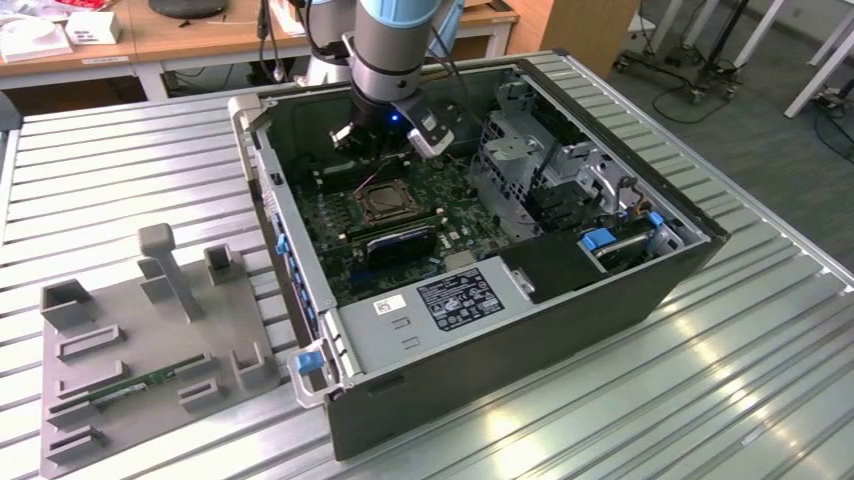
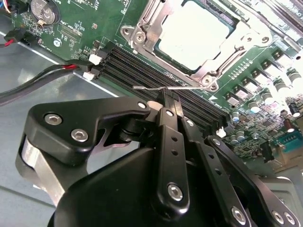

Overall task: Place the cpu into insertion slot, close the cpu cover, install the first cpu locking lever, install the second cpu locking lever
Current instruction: 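Install the first cpu locking lever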

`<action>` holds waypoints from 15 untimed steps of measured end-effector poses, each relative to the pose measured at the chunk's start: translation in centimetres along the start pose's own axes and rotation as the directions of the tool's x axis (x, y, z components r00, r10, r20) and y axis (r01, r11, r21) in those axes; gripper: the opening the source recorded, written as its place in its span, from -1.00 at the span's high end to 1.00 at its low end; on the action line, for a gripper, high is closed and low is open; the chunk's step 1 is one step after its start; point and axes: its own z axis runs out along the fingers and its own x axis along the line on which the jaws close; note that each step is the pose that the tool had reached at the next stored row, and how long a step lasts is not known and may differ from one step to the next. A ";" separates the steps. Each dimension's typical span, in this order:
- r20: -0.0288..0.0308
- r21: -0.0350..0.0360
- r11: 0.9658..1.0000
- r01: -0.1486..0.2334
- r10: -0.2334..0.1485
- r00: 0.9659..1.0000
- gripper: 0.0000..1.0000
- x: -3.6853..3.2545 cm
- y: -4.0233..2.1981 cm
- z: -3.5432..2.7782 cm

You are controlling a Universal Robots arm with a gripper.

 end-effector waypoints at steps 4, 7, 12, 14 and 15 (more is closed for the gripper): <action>0.000 0.000 1.000 0.000 0.000 1.000 0.79 -0.03 0.00 0.01; 0.000 0.000 1.000 0.000 0.000 1.000 0.79 -0.06 -0.06 0.19; 0.000 0.000 1.000 0.000 0.000 1.000 0.79 -0.22 -0.27 0.83; 0.000 0.000 1.000 0.000 0.000 1.000 0.79 -0.31 -0.37 1.18; 0.000 0.000 1.000 0.000 0.000 1.000 0.79 -0.48 -0.59 1.84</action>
